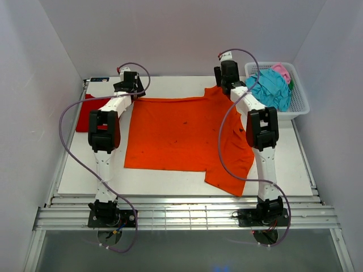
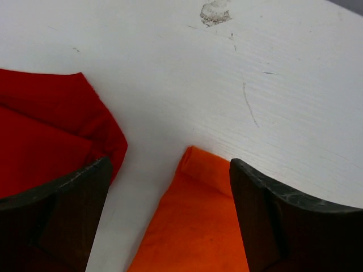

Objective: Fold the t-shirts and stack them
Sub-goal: Flatten out the tshirt

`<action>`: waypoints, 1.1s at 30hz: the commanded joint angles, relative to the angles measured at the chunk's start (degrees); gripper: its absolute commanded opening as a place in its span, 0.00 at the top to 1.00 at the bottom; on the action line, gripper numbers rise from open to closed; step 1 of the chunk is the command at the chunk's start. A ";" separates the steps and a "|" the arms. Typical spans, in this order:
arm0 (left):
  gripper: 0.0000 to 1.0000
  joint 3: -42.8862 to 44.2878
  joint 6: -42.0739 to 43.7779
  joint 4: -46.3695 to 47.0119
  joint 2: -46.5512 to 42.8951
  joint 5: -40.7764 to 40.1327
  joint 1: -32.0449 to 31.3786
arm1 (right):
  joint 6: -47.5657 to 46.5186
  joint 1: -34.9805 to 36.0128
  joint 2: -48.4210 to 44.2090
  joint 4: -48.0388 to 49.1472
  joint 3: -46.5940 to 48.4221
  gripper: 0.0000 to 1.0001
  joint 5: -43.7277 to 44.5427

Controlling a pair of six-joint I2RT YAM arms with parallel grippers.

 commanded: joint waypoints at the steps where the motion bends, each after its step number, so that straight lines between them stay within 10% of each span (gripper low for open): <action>1: 0.05 -7.05 -2.06 3.29 -14.23 -0.46 -0.35 | 3.53 -0.13 -11.98 3.39 -4.33 0.32 -1.15; 4: 0.09 -15.33 -5.23 3.55 -21.44 -0.01 -2.29 | 7.40 0.58 -17.25 -1.96 -9.87 0.35 -2.39; 6: 0.32 -24.55 -9.18 4.42 -26.70 2.70 -3.51 | 9.07 1.19 -20.41 -6.34 -12.61 0.42 -3.00; 10: 1.00 -37.31 -13.05 5.92 -31.83 4.99 -6.33 | 14.07 2.51 -25.26 -10.15 -21.83 0.92 -2.13; 33: 1.00 -51.65 -14.20 5.66 -28.31 6.49 -10.73 | 13.65 -0.91 -8.04 -20.96 -15.44 0.92 0.15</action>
